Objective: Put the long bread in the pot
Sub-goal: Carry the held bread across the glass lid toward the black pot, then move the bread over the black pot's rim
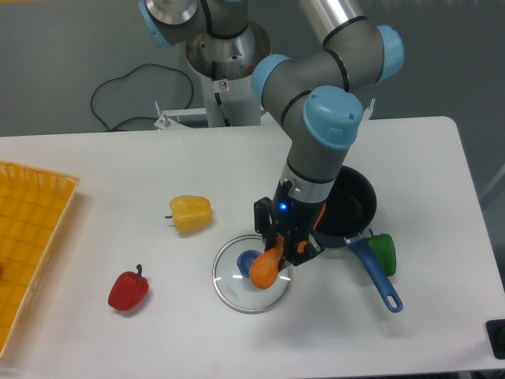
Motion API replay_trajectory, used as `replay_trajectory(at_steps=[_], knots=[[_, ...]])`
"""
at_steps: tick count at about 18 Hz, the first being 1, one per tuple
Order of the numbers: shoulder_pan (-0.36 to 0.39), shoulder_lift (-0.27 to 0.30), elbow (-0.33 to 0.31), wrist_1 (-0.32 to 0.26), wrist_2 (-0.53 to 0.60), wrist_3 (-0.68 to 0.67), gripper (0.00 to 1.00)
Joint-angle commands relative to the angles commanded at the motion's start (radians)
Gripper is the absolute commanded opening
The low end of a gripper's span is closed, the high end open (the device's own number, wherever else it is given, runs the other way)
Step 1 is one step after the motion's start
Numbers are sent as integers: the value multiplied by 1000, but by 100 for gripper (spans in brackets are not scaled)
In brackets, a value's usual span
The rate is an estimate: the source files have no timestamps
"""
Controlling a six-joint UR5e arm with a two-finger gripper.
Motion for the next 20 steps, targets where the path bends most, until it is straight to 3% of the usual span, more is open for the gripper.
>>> replay_trajectory(at_steps=[20], knots=[[98,26,-95,-6,-97,166,38]])
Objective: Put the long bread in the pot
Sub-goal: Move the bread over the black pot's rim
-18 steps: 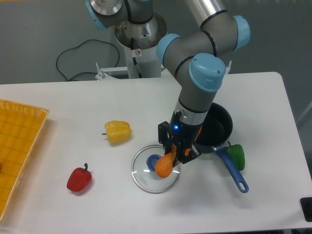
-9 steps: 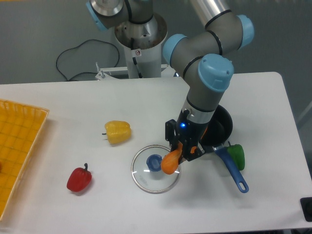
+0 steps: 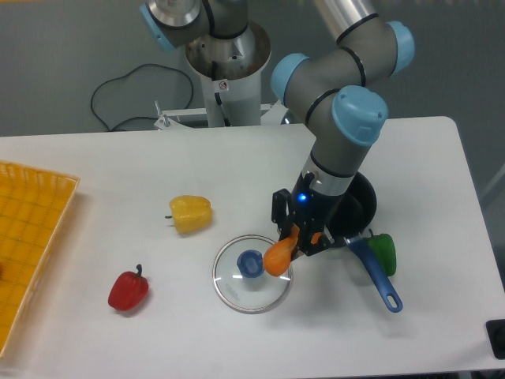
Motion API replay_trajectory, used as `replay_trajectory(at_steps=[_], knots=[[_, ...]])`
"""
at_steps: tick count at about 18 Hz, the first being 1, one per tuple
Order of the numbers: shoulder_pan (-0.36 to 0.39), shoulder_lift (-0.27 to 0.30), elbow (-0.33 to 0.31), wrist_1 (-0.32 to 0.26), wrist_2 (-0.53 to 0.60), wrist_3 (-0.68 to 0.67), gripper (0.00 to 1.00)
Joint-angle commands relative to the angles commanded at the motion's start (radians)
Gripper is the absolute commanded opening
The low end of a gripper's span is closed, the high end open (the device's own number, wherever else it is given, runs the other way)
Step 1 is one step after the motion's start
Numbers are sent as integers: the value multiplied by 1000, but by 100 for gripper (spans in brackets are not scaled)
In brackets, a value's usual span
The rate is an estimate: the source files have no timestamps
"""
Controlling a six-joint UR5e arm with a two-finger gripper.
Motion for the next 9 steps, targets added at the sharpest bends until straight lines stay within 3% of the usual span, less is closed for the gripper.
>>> replay_trajectory(at_steps=[9], knots=[[19,9,-45,-2,-5,80,38]])
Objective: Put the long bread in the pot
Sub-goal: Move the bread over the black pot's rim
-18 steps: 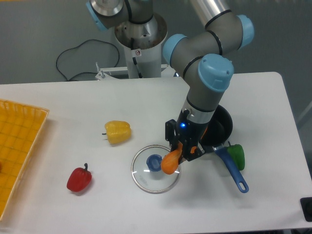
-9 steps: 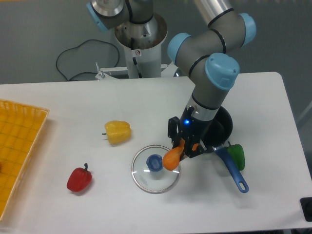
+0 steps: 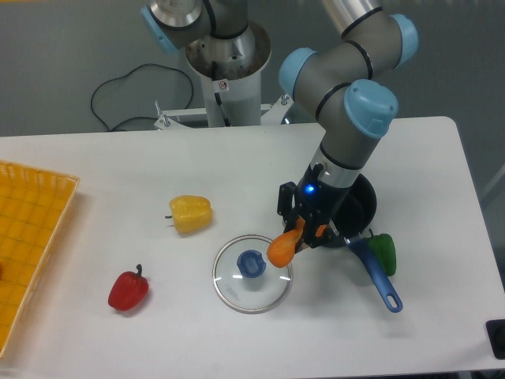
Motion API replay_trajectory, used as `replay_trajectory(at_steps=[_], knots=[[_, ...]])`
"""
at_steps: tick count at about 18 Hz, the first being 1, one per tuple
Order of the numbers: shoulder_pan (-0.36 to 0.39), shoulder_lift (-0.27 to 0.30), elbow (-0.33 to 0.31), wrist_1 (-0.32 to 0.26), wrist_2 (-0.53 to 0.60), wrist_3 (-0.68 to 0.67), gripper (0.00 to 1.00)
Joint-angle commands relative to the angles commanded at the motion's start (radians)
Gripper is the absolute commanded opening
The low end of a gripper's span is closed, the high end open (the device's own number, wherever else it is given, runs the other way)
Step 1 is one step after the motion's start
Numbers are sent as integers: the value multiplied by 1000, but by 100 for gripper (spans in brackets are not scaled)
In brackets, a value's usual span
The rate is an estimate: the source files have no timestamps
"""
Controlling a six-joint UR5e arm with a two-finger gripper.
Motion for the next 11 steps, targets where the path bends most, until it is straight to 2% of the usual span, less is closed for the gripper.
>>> replay_trajectory(at_steps=[9,11], knots=[[29,0,-18,0,-74,3,38],[43,6,-35,-2,-81,47,38]])
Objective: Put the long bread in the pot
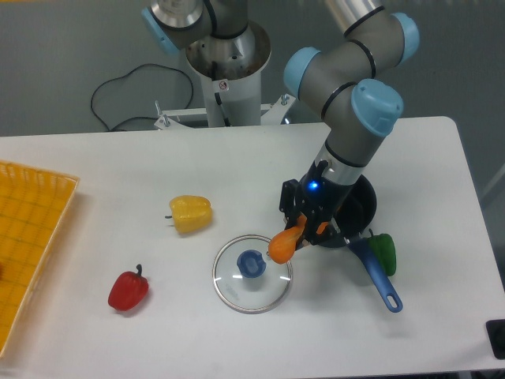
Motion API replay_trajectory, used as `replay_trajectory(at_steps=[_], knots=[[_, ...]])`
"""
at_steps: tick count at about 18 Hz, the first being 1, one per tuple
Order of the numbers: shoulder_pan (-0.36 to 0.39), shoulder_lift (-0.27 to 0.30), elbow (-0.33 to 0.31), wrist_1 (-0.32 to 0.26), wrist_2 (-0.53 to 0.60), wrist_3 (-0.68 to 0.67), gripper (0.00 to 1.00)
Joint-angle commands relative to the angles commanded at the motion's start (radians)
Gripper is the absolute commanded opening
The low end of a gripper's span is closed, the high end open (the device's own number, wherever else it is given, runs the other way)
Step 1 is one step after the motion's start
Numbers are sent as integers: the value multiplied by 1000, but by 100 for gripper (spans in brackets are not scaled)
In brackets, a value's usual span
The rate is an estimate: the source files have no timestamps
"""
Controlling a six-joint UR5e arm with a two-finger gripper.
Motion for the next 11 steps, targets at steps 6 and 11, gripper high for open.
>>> replay_trajectory(at_steps=[6,11], knots=[[38,20,-45,-2,-11,77,38],[45,22,-49,-3,-11,91,39]])
